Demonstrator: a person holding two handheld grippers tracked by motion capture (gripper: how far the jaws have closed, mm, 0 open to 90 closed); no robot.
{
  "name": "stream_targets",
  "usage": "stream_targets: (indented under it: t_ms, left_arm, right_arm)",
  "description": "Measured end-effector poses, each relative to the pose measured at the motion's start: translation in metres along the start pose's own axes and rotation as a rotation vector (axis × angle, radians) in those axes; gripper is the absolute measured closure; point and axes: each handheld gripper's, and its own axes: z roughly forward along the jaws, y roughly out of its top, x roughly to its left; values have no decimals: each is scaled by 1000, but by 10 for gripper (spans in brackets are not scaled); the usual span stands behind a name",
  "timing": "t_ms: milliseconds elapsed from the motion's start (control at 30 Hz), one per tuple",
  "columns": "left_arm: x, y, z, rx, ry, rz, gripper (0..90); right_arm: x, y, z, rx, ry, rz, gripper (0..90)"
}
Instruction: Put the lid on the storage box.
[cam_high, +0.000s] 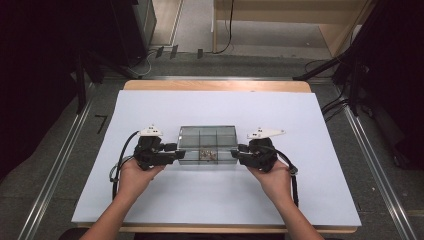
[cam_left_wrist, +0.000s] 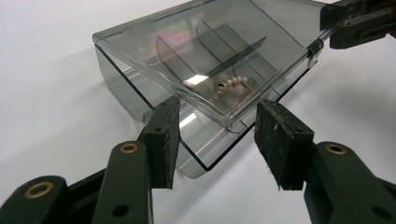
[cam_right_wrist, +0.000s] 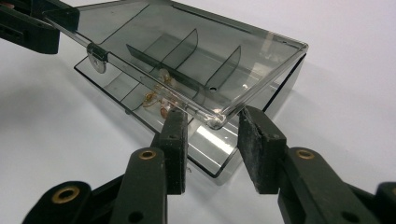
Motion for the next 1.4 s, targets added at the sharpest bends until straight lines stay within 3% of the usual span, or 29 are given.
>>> stream_targets:
  t_ms: [1400]
  left_arm:
    - [1,-12,10,30,-4,0,504]
  right_arm:
    - [1,-10,10,43,13,-26,628]
